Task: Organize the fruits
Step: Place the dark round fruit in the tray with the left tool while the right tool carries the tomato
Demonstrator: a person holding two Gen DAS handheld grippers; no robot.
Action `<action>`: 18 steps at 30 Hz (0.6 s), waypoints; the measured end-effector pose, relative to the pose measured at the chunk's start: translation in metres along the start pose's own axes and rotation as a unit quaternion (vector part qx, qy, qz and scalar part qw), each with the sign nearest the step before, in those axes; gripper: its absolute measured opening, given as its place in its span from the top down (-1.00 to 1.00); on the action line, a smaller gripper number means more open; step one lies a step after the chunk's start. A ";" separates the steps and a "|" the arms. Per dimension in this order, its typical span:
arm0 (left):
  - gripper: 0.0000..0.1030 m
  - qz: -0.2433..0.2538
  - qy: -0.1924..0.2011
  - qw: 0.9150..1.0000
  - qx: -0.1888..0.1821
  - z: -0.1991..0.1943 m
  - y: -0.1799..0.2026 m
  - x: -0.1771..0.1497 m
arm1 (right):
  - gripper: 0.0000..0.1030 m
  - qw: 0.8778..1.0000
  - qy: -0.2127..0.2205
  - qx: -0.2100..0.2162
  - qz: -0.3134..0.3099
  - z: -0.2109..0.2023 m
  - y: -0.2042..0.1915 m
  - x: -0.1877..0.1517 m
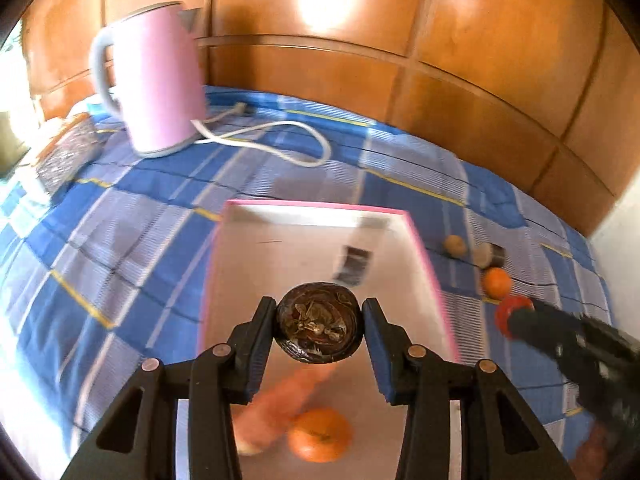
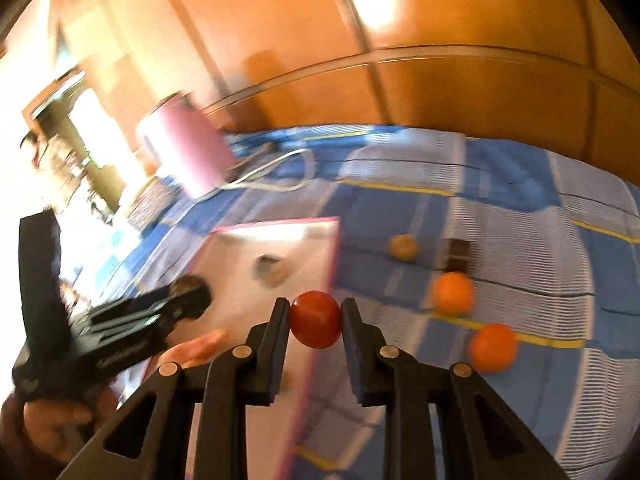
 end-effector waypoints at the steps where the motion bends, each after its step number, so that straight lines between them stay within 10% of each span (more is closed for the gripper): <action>1: 0.07 -0.009 0.001 1.000 0.001 -0.003 -0.008 -0.001 | 0.50 1.000 -0.005 0.007 -0.011 0.004 -0.012 -0.001; 4: -0.29 -0.028 0.014 1.000 0.003 -0.013 -0.022 -0.002 | 0.50 0.999 -0.018 0.021 -0.030 0.012 -0.036 -0.006; 18: -0.30 -0.041 0.027 0.999 0.009 -0.039 -0.042 -0.025 | 0.38 0.995 -0.060 0.042 -0.063 0.029 -0.086 -0.033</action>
Point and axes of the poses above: each gripper's, at about its wrist camera, not at the fingertips, and z roughly the way its jaws point, y to its right, x to its top, the point moved 2 cm from there along z, roughly the way its jaws point, and after that the axes turned 5 degrees about -z, right-handed, at the moved point
